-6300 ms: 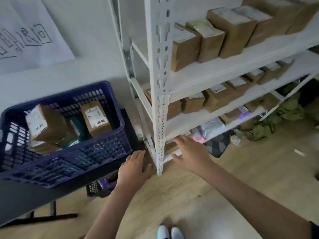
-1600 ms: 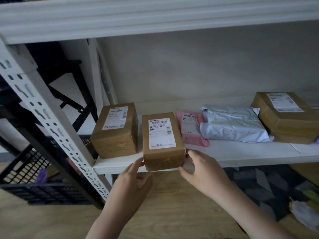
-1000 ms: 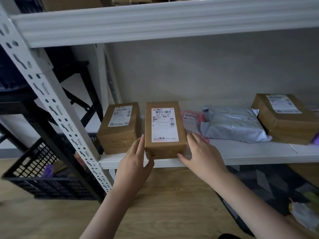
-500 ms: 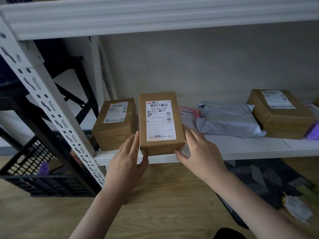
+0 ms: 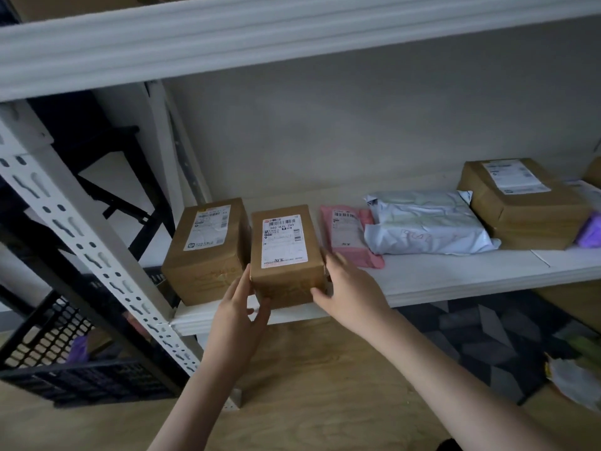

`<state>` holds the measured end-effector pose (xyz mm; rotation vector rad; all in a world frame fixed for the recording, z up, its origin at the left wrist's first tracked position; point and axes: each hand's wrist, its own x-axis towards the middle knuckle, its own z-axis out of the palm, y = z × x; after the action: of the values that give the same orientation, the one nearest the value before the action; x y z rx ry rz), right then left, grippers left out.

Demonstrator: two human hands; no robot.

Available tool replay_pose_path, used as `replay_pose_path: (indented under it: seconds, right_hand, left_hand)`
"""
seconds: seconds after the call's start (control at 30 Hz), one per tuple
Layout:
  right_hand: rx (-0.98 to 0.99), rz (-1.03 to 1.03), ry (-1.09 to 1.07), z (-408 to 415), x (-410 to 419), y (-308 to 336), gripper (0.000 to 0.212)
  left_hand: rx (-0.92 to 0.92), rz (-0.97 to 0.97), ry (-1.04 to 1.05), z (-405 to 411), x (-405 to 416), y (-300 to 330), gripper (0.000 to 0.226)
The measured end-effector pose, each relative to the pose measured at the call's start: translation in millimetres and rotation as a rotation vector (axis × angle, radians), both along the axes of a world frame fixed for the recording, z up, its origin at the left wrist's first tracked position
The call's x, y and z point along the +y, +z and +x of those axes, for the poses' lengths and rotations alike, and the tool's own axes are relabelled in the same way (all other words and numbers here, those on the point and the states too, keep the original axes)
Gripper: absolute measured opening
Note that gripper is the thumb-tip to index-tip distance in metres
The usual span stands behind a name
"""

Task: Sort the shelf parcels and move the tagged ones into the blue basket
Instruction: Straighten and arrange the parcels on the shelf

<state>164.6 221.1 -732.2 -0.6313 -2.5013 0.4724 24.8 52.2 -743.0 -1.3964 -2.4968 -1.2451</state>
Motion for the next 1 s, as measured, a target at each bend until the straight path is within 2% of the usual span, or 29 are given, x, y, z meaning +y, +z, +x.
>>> replay_pose_path:
  seconds: [0.1,0.2,0.33,0.43,0.53,0.63,0.77,0.87,1.0]
  right_hand:
    - [0.013,0.013,-0.004,-15,5,-2,0.059]
    - [0.017,-0.003,-0.021,-12,5,-3,0.059]
    - [0.005,0.066,-0.145,18,21,-13,0.061]
    - [0.011,0.072,-0.216,39,47,-18,0.059]
    - [-0.03,0.079,-0.201,58,69,-23,0.054]
    - [-0.037,0.057,-0.124,74,77,-27,0.05]
    - [-0.09,0.024,-0.03,89,80,-22,0.05]
    - [-0.166,0.024,0.008,91,83,-15,0.055]
    - [-0.208,0.055,-0.007,79,92,-8,0.049]
  left_hand:
    - [0.022,0.002,0.133,-8,5,1,0.038]
    - [-0.053,0.004,0.249,-4,-8,-1,0.01]
    - [-0.162,-0.051,0.1,32,-23,-9,0.016]
    - [-0.116,-0.06,-0.075,60,-2,-7,0.008]
    - [-0.026,-0.076,-0.157,82,32,-6,0.025]
    - [0.018,-0.147,-0.116,95,62,-4,0.043]
    - [0.085,-0.252,-0.041,102,88,5,0.047]
    - [0.071,-0.31,0.016,106,105,13,0.05]
    - [0.023,-0.358,0.081,105,133,19,0.084]
